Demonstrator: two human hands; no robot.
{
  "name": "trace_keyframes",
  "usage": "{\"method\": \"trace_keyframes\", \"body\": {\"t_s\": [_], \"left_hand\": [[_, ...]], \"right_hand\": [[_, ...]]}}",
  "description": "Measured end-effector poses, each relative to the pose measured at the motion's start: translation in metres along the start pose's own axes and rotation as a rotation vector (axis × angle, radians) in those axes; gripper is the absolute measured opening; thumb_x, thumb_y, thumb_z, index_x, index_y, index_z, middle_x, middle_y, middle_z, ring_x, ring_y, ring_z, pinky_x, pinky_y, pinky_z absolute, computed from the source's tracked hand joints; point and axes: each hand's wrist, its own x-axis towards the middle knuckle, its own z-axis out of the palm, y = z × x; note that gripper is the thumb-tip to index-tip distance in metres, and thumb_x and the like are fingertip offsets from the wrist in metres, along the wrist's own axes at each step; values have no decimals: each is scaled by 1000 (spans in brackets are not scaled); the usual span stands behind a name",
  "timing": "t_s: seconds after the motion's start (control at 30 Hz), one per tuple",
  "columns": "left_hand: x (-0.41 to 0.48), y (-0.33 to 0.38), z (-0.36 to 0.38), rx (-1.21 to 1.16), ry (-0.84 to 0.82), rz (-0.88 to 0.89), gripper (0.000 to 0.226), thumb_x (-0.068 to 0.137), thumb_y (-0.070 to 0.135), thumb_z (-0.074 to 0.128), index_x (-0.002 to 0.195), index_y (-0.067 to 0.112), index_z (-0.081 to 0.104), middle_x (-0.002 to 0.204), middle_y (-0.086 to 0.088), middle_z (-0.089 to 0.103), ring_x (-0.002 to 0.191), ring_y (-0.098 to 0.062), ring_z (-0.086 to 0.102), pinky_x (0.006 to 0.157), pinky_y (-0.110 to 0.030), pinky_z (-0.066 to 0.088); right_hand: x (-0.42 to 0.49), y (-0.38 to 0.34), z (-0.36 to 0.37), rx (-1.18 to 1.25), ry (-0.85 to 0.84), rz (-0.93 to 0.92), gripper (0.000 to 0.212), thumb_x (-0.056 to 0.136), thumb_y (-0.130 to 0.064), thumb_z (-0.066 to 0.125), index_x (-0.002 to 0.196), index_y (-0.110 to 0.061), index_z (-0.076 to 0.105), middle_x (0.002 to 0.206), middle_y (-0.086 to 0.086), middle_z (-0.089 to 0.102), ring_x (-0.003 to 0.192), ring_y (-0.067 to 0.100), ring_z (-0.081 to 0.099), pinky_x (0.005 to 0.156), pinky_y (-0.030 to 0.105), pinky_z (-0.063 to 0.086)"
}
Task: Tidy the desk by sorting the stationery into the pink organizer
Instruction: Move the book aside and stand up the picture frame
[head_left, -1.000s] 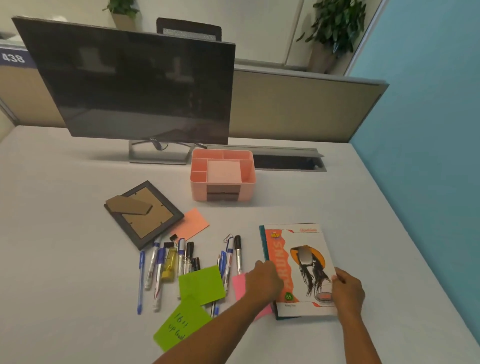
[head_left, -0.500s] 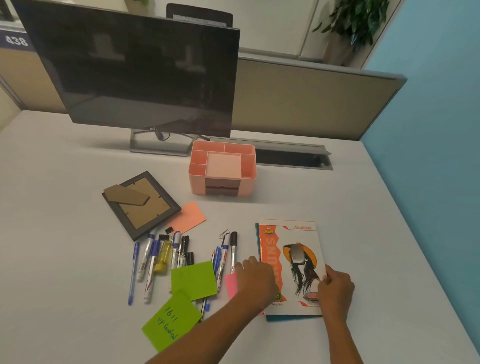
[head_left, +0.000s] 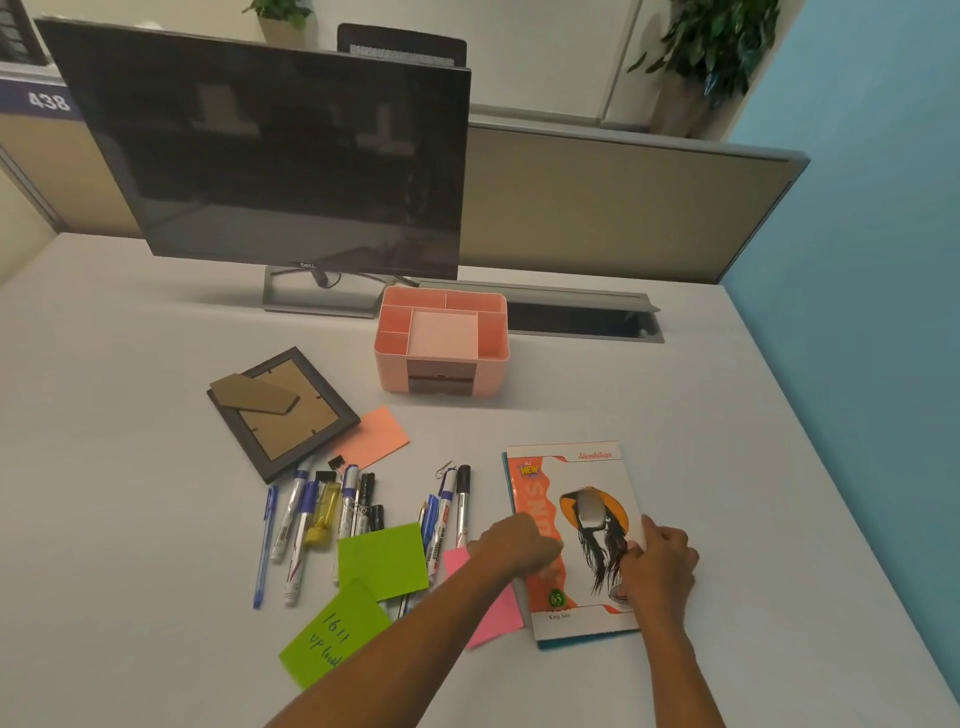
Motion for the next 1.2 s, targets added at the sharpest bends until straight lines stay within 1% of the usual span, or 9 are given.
{"method": "trace_keyframes", "body": {"t_s": [0.07, 0.13, 0.3, 0.47, 0.67, 0.8, 0.97, 1.07, 1.2], "left_hand": [[4, 0, -1, -103, -6, -19, 25, 84, 35, 54, 89, 11, 55, 95, -7, 60, 96, -25, 61, 80, -35, 48], [5, 0, -2, -137, 19, -23, 28, 87, 33, 51, 96, 8, 58, 104, -9, 63, 101, -26, 61, 87, -36, 48], [5, -1, -8, -37, 164, -53, 32, 98, 30, 44, 118, 6, 53, 120, -10, 59, 110, -26, 57, 90, -33, 45], [8, -5, -5, -56, 207, -40, 35, 94, 36, 51, 115, 8, 51, 116, -10, 62, 104, -25, 60, 87, -35, 49], [-2, 4, -3, -301, 431, 220, 15, 92, 28, 60, 97, 19, 48, 96, -1, 65, 86, -21, 63, 78, -39, 54], [-13, 8, -8, -385, 563, 491, 16, 92, 23, 58, 99, 32, 46, 92, 6, 71, 78, -14, 67, 68, -42, 57], [-17, -6, 0, -324, 622, 652, 23, 97, 23, 51, 116, 37, 52, 98, 27, 68, 87, 1, 66, 73, -33, 57], [-18, -13, 7, -335, 627, 668, 23, 97, 24, 47, 116, 35, 55, 101, 24, 68, 90, 0, 65, 77, -34, 56], [-18, -16, 11, -300, 621, 667, 25, 97, 32, 44, 119, 35, 55, 100, 22, 67, 87, 1, 64, 77, -29, 56]], "right_hand": [[4, -1, -1, 22, -33, 31, 45, 92, -19, 55, 135, -12, 47, 133, 16, 45, 122, 32, 38, 94, 44, 43], [11, 1, -3, 71, -77, 55, 46, 91, -25, 58, 134, -13, 48, 131, 19, 47, 121, 35, 39, 95, 46, 42], [22, 12, -8, 276, -183, 118, 44, 89, -26, 62, 128, -11, 50, 126, 21, 51, 120, 38, 40, 97, 46, 38], [20, 17, -7, 408, -187, 149, 42, 87, -20, 65, 125, -13, 49, 123, 18, 51, 115, 35, 46, 97, 49, 43], [-3, 13, -42, 1019, -176, 92, 46, 90, -3, 58, 126, -23, 38, 104, 13, 65, 93, 27, 65, 75, 37, 53], [-13, 5, -64, 1241, -102, 9, 44, 89, -7, 59, 119, -33, 41, 111, 8, 67, 102, 21, 64, 88, 37, 53], [-18, 4, -71, 1319, -103, -57, 41, 91, -5, 56, 114, -37, 43, 116, 4, 65, 107, 16, 59, 88, 30, 44], [-22, 7, -65, 1319, -110, -67, 43, 92, -4, 54, 118, -35, 39, 119, 5, 63, 108, 14, 57, 87, 24, 41], [-29, 14, -56, 1323, -81, -59, 43, 92, -9, 54, 121, -36, 38, 121, 4, 63, 114, 15, 56, 90, 26, 39]]}}
